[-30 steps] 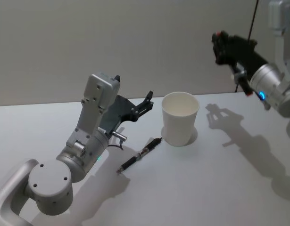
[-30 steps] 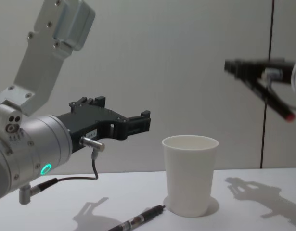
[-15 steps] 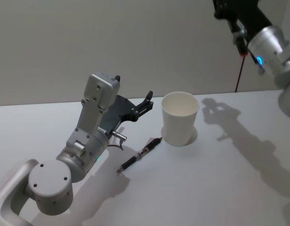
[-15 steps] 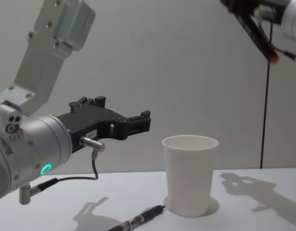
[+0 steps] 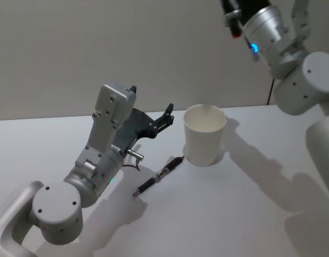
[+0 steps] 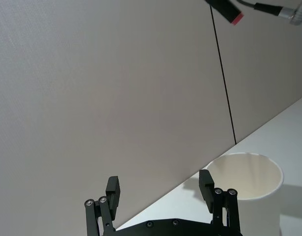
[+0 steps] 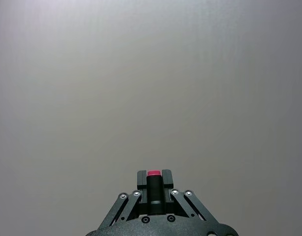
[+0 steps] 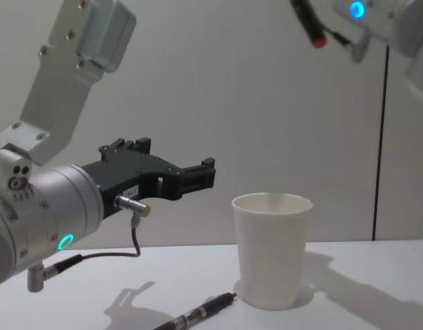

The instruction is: Place the pen into the pen holder.

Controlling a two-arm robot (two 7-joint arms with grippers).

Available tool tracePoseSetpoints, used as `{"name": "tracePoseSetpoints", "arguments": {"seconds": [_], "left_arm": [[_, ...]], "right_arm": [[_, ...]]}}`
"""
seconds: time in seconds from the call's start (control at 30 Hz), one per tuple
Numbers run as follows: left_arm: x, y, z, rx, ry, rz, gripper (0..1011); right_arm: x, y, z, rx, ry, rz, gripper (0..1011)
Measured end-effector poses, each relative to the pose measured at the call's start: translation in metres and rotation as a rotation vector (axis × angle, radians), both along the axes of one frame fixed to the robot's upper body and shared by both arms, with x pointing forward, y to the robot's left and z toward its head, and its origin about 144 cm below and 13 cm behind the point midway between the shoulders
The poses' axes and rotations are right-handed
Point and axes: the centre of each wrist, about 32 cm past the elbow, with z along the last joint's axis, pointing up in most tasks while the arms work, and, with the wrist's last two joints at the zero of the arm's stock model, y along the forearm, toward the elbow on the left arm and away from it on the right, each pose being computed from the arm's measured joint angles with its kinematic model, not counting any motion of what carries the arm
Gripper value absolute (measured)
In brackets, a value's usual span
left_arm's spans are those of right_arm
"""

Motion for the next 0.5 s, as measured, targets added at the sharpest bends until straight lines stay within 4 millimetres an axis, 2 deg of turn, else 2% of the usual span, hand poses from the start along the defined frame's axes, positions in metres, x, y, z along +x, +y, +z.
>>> {"name": "tracePoseSetpoints", "arguments": {"seconds": [0.2,0.5], "left_arm": [[0.0,0.0,0.0,0.0,0.0,0.0,1001],[0.0,0.0,0.0,0.0,0.0,0.0,1001]], "right_arm": [[0.006,0.016,-0.01,-0.02,0.001,0.026,168],[0.004,0.02,-0.026,-0.043,0.026,0.024,168]]}}
